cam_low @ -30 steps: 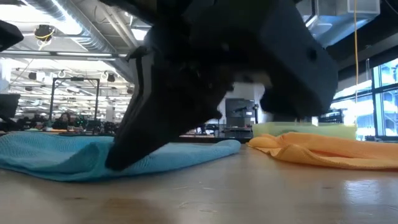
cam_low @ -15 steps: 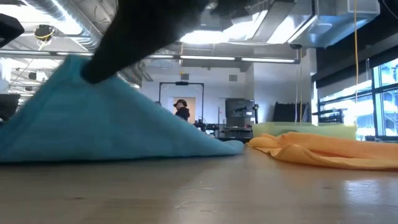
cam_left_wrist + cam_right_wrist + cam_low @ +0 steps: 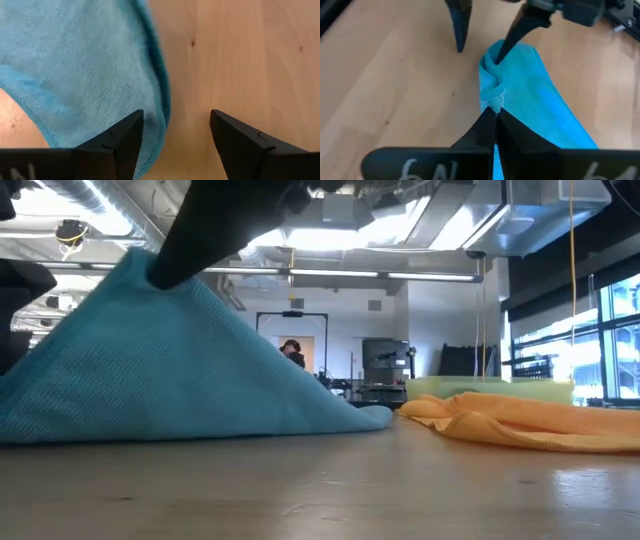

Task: Fold microfiber towels
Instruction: Fold the left blue microfiber cloth, then put the folded blue microfiber cloth into the yellow bin

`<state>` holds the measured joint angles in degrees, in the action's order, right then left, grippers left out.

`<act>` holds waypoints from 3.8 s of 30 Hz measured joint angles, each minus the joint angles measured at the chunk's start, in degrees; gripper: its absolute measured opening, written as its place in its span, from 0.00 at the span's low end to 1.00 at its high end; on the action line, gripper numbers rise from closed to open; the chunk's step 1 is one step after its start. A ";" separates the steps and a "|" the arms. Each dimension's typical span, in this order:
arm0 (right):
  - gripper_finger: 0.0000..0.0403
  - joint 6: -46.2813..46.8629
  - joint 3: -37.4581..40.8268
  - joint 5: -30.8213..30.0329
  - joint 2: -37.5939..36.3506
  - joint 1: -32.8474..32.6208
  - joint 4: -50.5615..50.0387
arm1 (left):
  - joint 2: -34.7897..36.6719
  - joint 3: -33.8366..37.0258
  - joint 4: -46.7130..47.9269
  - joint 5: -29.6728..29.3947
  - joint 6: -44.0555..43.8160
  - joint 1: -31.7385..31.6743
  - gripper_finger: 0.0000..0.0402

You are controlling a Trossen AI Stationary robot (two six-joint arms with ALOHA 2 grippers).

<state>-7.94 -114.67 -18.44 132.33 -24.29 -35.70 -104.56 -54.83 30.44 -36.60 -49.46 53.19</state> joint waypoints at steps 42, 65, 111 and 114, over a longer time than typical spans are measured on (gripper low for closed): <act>0.02 23.14 6.84 -18.58 -5.59 -10.08 -28.80 | -1.76 -18.53 16.83 4.97 10.66 -9.13 0.00; 0.01 2.96 40.90 -12.14 -24.10 8.22 7.55 | -1.74 -13.44 25.66 2.70 24.72 -23.99 0.00; 0.33 -6.05 53.92 6.61 -24.55 30.99 36.55 | 1.35 -8.02 45.94 -12.85 -4.08 -22.18 0.24; 0.36 -6.12 53.90 6.60 -24.66 30.95 37.41 | 3.53 -8.04 38.77 -16.81 -2.32 -19.63 0.24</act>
<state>-14.06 -60.77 -11.83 107.67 6.66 1.71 -101.03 -62.87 69.21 -53.41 -51.77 33.55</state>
